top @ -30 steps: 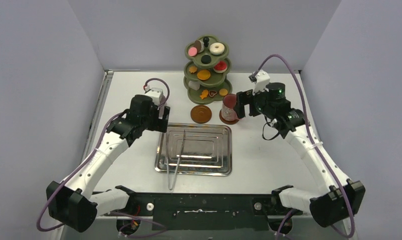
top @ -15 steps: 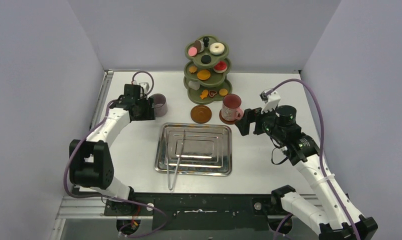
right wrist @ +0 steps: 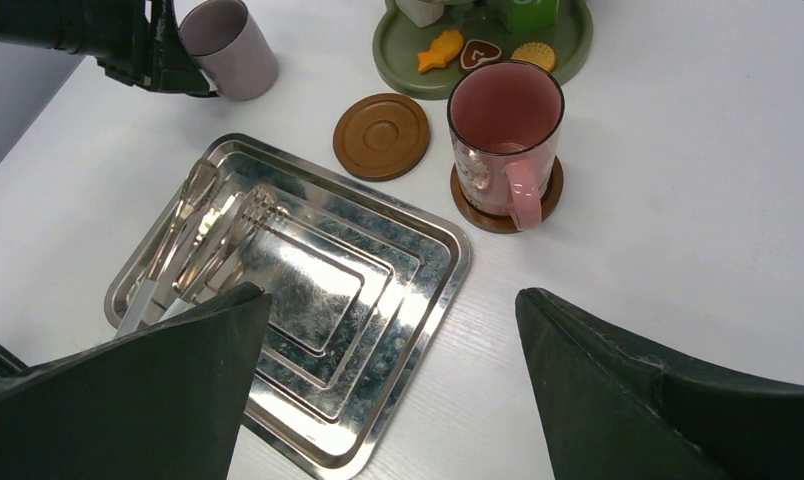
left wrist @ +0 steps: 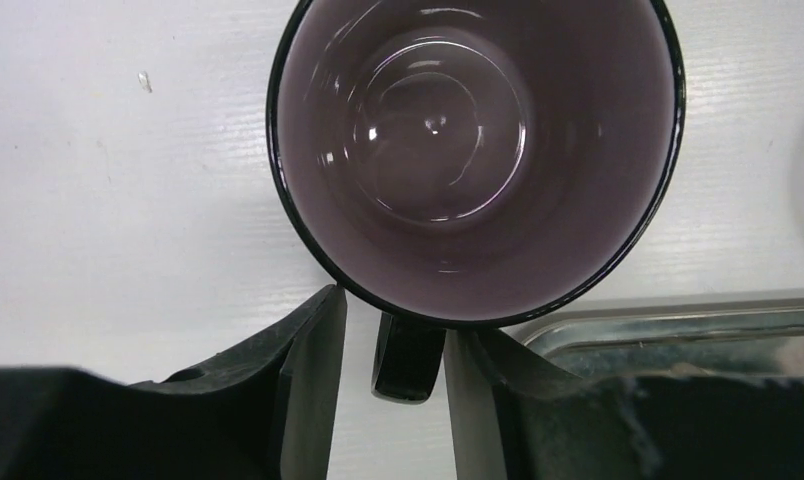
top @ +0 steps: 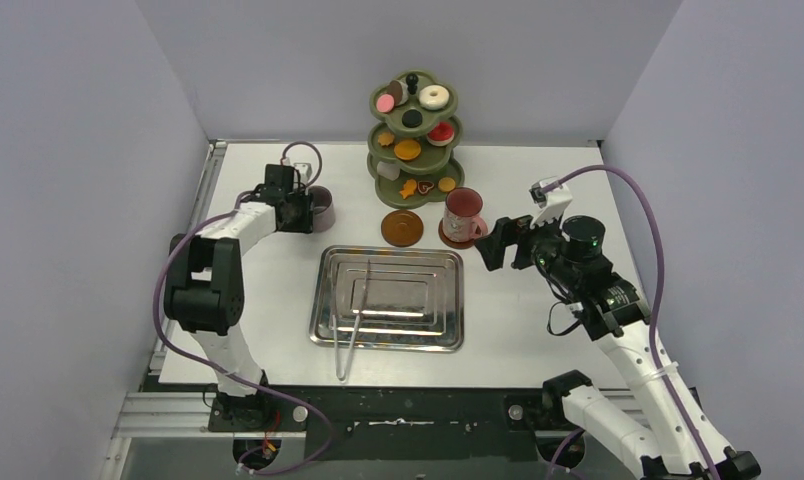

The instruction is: Serve the afternoon tea

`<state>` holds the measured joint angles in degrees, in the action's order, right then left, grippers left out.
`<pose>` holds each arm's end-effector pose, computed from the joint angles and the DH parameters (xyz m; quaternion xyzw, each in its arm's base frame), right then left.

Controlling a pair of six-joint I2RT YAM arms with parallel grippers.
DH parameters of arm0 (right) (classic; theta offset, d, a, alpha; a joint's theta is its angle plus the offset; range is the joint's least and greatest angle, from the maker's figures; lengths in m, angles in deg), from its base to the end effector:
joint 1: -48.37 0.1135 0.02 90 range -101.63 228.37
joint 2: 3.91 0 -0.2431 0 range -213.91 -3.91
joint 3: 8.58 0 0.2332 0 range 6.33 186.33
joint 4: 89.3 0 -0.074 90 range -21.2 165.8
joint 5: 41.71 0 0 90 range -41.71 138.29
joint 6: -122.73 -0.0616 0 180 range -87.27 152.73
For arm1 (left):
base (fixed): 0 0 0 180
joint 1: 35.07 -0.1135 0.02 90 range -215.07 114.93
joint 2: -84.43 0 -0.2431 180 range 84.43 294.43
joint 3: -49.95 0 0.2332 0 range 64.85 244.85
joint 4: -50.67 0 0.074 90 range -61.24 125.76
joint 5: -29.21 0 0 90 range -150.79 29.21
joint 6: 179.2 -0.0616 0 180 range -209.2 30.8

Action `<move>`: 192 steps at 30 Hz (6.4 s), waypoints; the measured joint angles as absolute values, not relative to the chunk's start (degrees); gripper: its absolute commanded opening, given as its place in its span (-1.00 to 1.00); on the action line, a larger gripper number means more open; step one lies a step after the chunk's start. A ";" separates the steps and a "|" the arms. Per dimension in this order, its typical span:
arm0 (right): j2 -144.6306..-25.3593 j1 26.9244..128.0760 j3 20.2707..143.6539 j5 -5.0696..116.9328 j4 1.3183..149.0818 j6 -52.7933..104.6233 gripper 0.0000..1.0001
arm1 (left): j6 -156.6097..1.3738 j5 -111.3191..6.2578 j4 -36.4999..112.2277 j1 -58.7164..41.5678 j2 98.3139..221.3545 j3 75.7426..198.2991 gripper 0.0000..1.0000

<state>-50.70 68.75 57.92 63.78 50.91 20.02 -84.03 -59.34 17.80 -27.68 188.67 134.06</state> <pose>0.1802 0.0845 0.3235 -0.1314 0.8051 0.2676 0.5128 0.3770 -0.0505 0.1606 0.0224 0.9480 -0.0466 0.3141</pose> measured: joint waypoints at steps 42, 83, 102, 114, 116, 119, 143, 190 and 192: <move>-44.82 69.10 57.11 63.12 48.70 19.45 1.00 | -93.54 -57.63 18.46 -19.74 179.23 134.85 -1.00; -40.69 69.10 56.85 59.60 47.35 20.26 1.00 | -94.94 -50.97 17.94 -4.44 193.20 143.09 -1.00; -40.43 69.10 56.35 58.97 46.93 20.68 1.00 | -94.80 -52.17 19.20 -4.35 195.28 144.44 -0.56; -40.21 69.10 55.04 58.75 46.98 20.70 1.00 | -94.74 -52.19 19.92 -4.29 195.32 146.02 -0.56; -40.21 69.10 55.04 58.75 46.98 20.70 1.00 | -94.74 -52.21 19.92 -4.29 195.32 146.02 -0.56; -40.16 69.10 55.04 58.75 46.98 20.70 1.00 | -94.56 -52.41 19.95 -4.27 195.32 146.02 -0.56; -40.56 69.10 54.47 58.75 46.78 20.13 1.00 | -93.65 -54.35 20.58 -4.09 190.34 144.03 0.04; -44.71 69.10 58.47 46.75 35.83 9.46 1.00 | -72.31 -64.39 4.69 -4.44 134.82 120.82 0.95; -44.71 69.10 58.47 46.75 35.83 9.46 1.00 | -72.62 -64.41 5.43 -4.53 133.90 119.75 0.95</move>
<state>-44.71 69.10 58.47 46.75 35.83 9.46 -72.62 -64.41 5.43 -4.53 133.90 119.75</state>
